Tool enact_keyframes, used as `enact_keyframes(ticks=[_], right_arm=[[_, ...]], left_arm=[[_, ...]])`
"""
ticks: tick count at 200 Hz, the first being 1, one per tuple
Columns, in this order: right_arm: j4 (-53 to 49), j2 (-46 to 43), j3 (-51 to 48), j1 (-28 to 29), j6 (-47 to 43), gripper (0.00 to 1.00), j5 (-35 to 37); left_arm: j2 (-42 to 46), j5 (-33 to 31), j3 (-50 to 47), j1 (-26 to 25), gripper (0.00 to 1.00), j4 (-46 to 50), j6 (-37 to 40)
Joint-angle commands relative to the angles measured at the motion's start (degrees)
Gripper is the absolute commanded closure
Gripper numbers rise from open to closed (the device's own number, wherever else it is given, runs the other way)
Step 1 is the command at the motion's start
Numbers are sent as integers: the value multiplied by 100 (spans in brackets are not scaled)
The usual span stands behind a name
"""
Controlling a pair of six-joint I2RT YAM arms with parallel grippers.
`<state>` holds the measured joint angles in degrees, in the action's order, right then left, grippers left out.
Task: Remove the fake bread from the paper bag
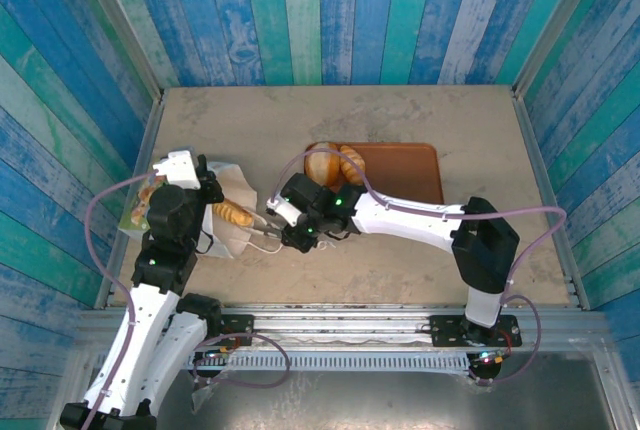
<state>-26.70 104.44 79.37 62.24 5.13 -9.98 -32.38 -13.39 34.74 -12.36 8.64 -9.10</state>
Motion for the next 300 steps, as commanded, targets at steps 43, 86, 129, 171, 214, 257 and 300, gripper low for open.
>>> enact_keyframes(ticks=[43,86,129,171,214,257,300], right_arm=[[393,-416,-81,43,75,69,154],[437,-398,-116,38,159,69,122],[463,-396,-154,44,165,69,143],[506,-507,-225,41,87,70,235],[569,-564,-305,38,80,70,259],[624,-565,-296,38,77,70,237],[631,-707,-326,43,67,70,209]], left_arm=[[109,-34,-11,49,100,-69,-83],[127,-19,-11,45,100,-55,-101],[109,-15,-11,45,100,-56,-84],[53,-19,-2,58,100,-55,-83],[27,-1,-3,66,100,-65,-83],[13,20,6,83,100,-78,-83],[30,25,-2,91,100,-82,-88]])
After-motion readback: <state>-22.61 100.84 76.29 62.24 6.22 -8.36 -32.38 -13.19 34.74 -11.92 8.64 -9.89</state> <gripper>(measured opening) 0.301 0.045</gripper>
